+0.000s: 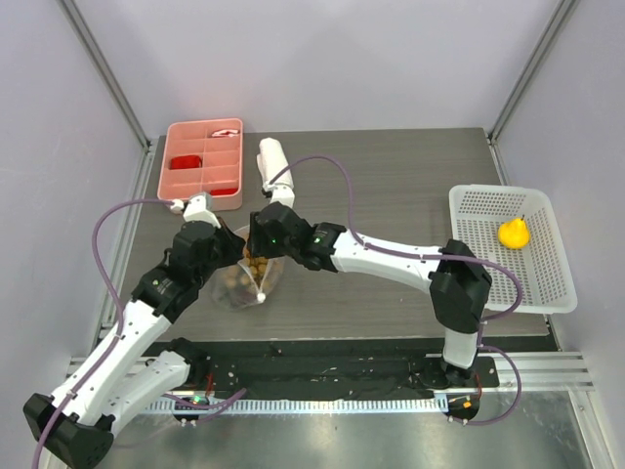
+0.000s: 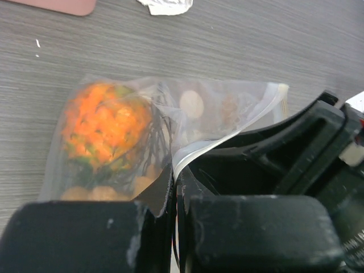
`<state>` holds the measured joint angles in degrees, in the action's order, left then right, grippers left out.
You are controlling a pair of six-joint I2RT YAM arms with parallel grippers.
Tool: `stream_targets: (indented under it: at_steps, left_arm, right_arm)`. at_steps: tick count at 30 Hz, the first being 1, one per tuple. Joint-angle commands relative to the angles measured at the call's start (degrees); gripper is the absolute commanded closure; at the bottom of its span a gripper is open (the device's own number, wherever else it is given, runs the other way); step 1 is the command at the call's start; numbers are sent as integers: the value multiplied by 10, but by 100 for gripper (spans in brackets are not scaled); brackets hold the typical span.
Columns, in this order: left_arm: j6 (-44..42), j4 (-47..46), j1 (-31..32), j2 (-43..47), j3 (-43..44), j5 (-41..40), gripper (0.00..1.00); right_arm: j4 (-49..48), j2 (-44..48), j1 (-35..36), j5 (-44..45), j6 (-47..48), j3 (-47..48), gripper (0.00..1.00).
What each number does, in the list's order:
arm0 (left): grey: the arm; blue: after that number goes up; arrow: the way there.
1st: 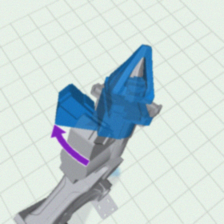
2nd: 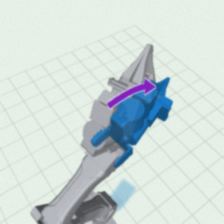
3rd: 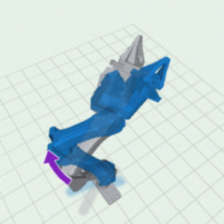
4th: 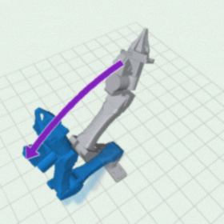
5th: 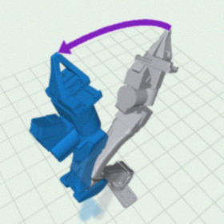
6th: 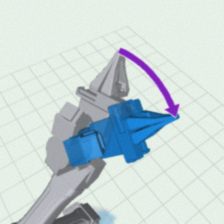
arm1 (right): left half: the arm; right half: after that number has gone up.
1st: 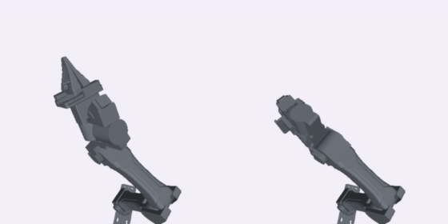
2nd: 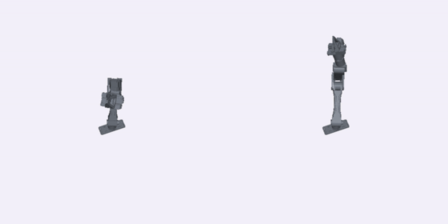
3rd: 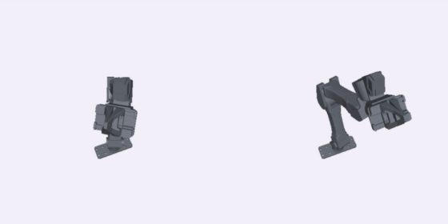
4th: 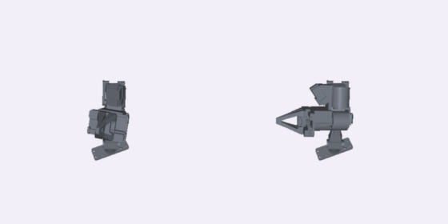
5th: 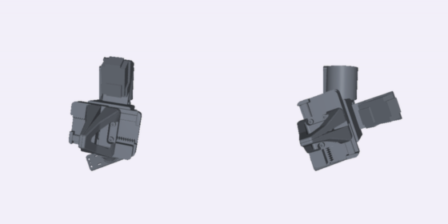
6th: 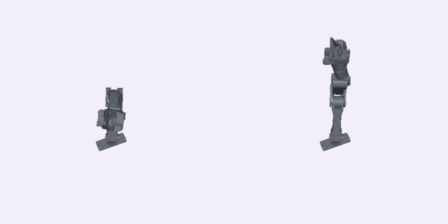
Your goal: Open the zip-top bag and remove the fake food
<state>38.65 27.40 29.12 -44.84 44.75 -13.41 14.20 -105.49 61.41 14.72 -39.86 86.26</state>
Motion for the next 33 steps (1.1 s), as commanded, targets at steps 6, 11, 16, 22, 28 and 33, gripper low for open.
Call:
stream_targets:
  at_steps: [6,11,16,22,28,33]
  left_arm:
    - [24,-59,1,-16,-27,22,100]
    - [32,-74,1,-31,-39,14,100]
    - [32,-82,1,-39,-49,3,100]
    - [37,-76,1,-39,-59,-21,100]
    - [40,-78,1,-32,-36,-27,100]
    - [26,-66,1,-38,11,-25,100]
  right_arm:
    - [-78,-13,-13,-40,-16,-62,30]
    - [-132,-52,-13,-49,62,-69,16]
    - [-164,-85,-13,-10,127,-70,16]
    - [-250,-46,-12,12,144,-146,62]
    - [-233,34,-6,-53,164,-154,89]
    - [-155,92,1,-76,174,-148,95]
